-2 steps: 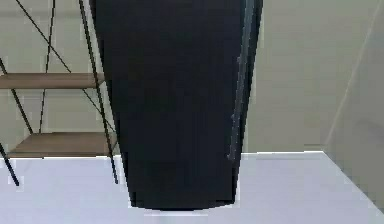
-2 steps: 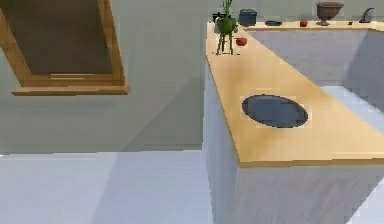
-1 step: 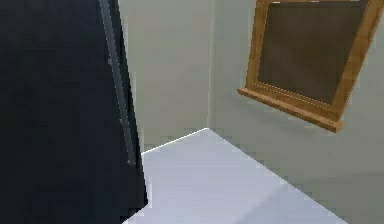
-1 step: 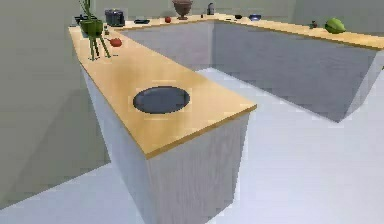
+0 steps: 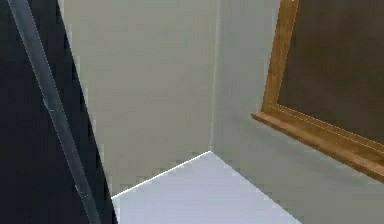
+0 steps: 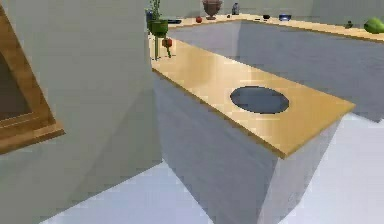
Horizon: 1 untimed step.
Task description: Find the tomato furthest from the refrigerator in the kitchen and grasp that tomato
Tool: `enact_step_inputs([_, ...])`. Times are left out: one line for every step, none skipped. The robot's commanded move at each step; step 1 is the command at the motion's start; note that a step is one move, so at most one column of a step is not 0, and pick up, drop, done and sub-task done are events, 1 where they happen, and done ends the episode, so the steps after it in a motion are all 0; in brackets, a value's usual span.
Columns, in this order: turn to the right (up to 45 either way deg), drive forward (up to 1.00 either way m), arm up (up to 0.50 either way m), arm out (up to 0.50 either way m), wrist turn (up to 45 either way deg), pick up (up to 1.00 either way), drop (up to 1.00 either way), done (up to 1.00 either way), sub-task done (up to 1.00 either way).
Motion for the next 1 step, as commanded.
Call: enact_step_inputs([-45.0, 0.0, 0.0, 0.0, 0.0, 0.0, 0.0, 0.0, 0.0])
